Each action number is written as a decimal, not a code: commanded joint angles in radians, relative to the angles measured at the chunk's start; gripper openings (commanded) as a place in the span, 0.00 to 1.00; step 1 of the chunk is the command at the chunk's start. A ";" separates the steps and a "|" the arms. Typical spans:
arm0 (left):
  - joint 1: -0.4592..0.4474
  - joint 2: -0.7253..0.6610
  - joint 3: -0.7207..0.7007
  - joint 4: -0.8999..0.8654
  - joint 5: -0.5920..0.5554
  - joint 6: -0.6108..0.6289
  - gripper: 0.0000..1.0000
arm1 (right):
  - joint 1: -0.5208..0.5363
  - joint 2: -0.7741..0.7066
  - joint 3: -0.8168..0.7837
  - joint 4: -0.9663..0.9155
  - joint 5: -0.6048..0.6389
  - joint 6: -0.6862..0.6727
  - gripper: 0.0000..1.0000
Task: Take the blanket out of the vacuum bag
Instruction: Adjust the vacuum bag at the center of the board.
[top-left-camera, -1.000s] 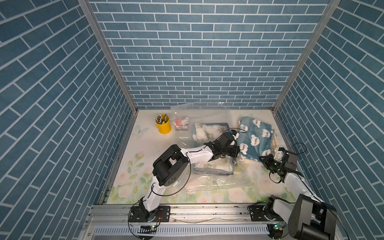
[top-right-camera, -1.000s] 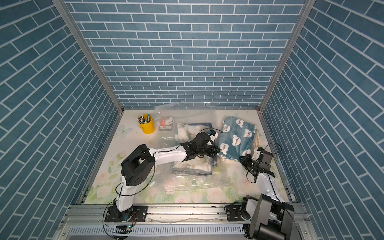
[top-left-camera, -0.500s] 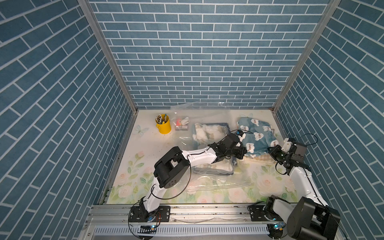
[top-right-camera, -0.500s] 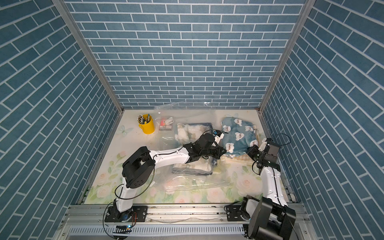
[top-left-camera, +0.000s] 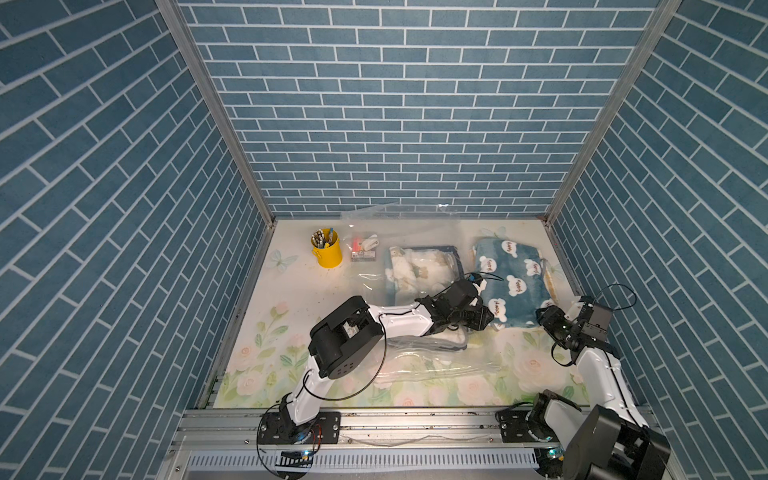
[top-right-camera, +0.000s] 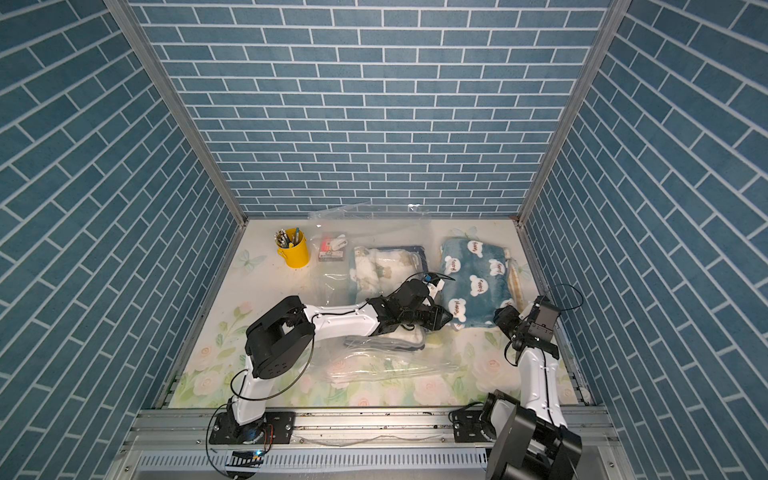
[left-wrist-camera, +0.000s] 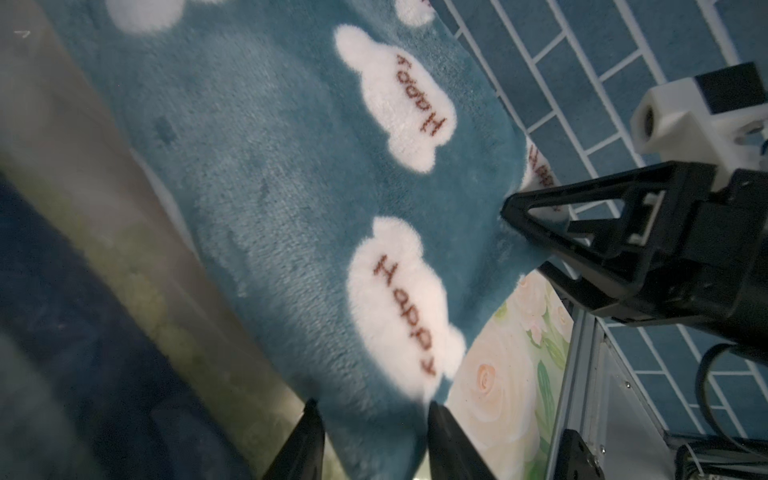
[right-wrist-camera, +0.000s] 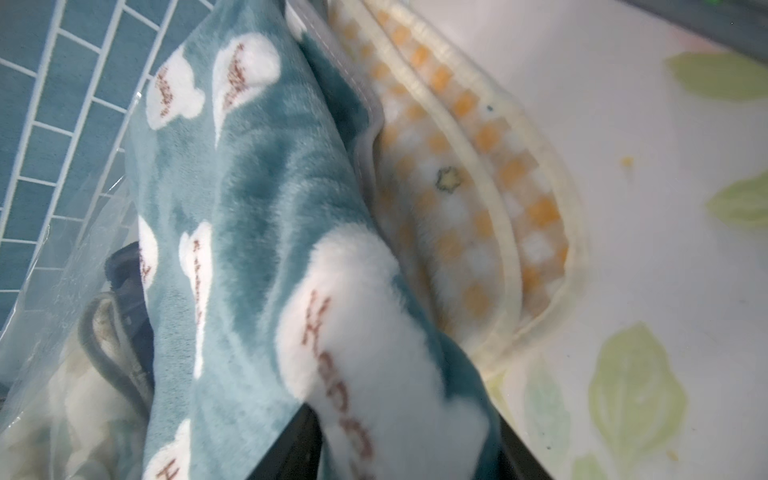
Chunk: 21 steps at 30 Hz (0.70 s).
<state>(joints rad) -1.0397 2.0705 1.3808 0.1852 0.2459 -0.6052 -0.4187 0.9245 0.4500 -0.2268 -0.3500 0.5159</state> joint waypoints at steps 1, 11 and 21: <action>-0.003 -0.106 -0.041 -0.032 -0.026 0.023 0.72 | -0.005 -0.089 0.024 -0.058 0.057 -0.012 0.59; -0.005 -0.352 0.013 -0.265 -0.199 0.158 0.84 | 0.052 -0.129 0.101 -0.011 -0.099 0.054 0.59; 0.056 -0.697 -0.313 -0.433 -0.523 0.027 0.86 | 0.454 -0.057 0.198 0.010 0.079 0.095 0.59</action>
<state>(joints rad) -1.0195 1.4315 1.1671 -0.1390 -0.1619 -0.5159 0.0128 0.8600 0.6262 -0.2085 -0.3523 0.5976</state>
